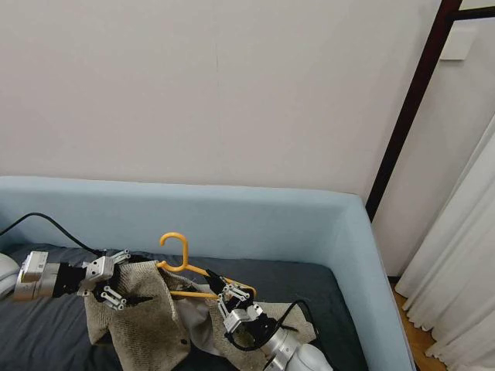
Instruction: Pick up the clothes from the sofa and hang them on the clothes hanger.
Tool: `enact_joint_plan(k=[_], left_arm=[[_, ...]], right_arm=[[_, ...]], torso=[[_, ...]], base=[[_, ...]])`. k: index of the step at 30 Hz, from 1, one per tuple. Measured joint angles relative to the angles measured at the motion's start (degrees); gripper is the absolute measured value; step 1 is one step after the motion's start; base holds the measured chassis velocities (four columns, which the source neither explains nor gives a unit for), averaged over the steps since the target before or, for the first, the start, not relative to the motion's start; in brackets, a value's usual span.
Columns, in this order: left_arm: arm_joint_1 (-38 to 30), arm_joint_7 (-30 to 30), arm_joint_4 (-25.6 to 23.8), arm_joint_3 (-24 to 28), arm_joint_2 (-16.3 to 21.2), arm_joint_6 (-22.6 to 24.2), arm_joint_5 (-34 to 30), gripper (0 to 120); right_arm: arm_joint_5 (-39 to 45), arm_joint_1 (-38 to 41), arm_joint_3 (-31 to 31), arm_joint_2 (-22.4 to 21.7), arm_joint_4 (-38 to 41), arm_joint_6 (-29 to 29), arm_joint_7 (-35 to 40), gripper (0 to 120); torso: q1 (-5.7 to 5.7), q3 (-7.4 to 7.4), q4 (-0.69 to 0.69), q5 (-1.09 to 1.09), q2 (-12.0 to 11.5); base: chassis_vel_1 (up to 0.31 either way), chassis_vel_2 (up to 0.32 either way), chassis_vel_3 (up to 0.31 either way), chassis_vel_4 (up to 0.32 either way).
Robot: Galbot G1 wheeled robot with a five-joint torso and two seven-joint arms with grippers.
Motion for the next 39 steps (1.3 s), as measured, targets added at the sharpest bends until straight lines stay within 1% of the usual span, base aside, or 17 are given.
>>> enact_joint_plan(k=[1,5,7,11,12,16,17,18,20,23,25,27,28,31,36,38,39], left_arm=[[0.0,0.0,0.0,0.0,0.0,0.0,0.0,69],[-4.51,1.63,1.42,3.87,-1.51,0.18,-0.22,51],[-5.45,1.91,1.74,4.55,-1.84,0.18,-0.25,47],[-9.65,2.95,3.23,7.76,-2.96,0.19,-0.48,29],[-9.65,2.95,3.23,7.76,-2.96,0.19,-0.48,29],[-13.98,4.89,4.7,11.54,-4.35,0.21,-0.6,12],[-13.98,4.89,4.7,11.54,-4.35,0.21,-0.6,12],[-15.48,5.84,5.01,12.92,-4.79,0.3,-0.63,8],[-18.2,7.68,5.8,15.74,-5.77,0.66,-0.64,8],[-19.54,8.46,6.27,17.06,-6.23,0.97,-0.64,8],[-20.92,8.51,6.94,18.52,-6.8,1.37,-0.71,8],[-21.33,8.09,7.16,18.97,-7.0,1.57,-0.7,8],[-21.81,7.16,7.47,19.37,-7.24,1.9,-0.64,8],[-22.78,3.88,8.27,19.72,-7.81,2.93,-0.54,8],[-23.21,0.13,8.48,19.67,-8.05,3.71,-0.54,8],[-23.14,-1.01,8.2,19.09,-8.04,3.97,-0.87,8],[-23.14,-1.01,8.2,19.09,-8.04,3.97,-0.87,8]], right_arm=[[0.0,0.0,0.0,0.0,0.0,0.0,0.0,4],[-0.24,0.53,-0.04,0.51,-0.72,0.49,-0.02,4],[-0.21,0.7,-0.11,0.6,-0.87,0.5,0.0,4],[0.18,1.51,-0.29,0.76,-1.42,0.51,0.17,4],[0.18,1.51,-0.29,0.76,-1.42,0.51,0.17,4],[0.96,1.83,-0.4,1.02,-1.66,0.51,0.65,0],[0.96,1.83,-0.4,1.02,-1.66,0.51,0.65,0],[1.26,1.89,-0.45,1.05,-1.66,0.41,0.71,0],[2.11,2.01,-0.45,1.05,-1.62,-0.23,1.12,0],[3.34,2.05,-0.45,1.04,-1.4,-1.1,1.78,0],[6.67,1.78,-0.65,0.76,-0.64,-2.29,2.54,10],[7.89,1.49,-0.76,0.59,-0.34,-2.4,2.74,14],[9.66,0.95,-0.91,0.3,0.14,-2.24,2.89,18],[14.01,-0.62,-1.4,-0.83,0.76,0.83,0.95,31],[14.88,-2.26,-1.22,-2.37,-1.2,4.03,-4.44,47],[13.95,-2.78,-0.66,-3.44,-2.7,2.84,-8.06,58],[13.95,-2.78,-0.66,-3.44,-2.7,2.84,-8.06,58]], torso=[[0.0,0.0,0.0,0.0,0.0],[0.0,0.0,-0.01,-0.01,0.0],[0.0,0.0,-0.01,0.0,0.0],[0.0,0.0,0.0,0.0,0.0],[0.0,0.0,0.0,0.0,0.0],[0.0,0.0,0.0,0.0,0.0],[0.0,0.0,0.0,0.0,0.0],[0.0,0.0,0.0,0.0,0.0],[0.0,0.0,-0.01,-0.01,0.0],[0.0,0.0,-0.01,0.0,0.0],[0.0,0.0,0.0,0.0,0.0],[0.0,0.0,0.01,0.0,0.0],[0.0,0.0,0.0,0.0,0.0],[0.0,0.0,-0.01,0.0,0.0],[0.0,0.0,-0.01,0.0,0.0],[0.0,0.0,0.0,0.0,0.0],[0.0,0.0,0.0,0.0,0.0]], base=[[0.0,0.0,0.0,0.0],[0.0,0.0,0.0,0.0],[0.0,0.0,0.0,0.0],[0.0,0.0,0.0,0.0],[0.0,0.0,0.0,0.0],[0.0,0.0,0.0,0.0],[0.0,0.0,0.0,0.0],[0.0,0.0,0.0,0.0],[0.0,0.0,0.0,0.0],[0.0,0.0,0.0,0.0],[0.0,0.0,0.0,0.0],[0.0,0.0,0.0,0.0],[0.0,0.0,0.0,0.0],[0.0,0.0,0.0,0.0],[0.0,0.0,0.0,0.0],[0.0,0.0,0.0,0.0],[0.0,0.0,0.0,0.0]])
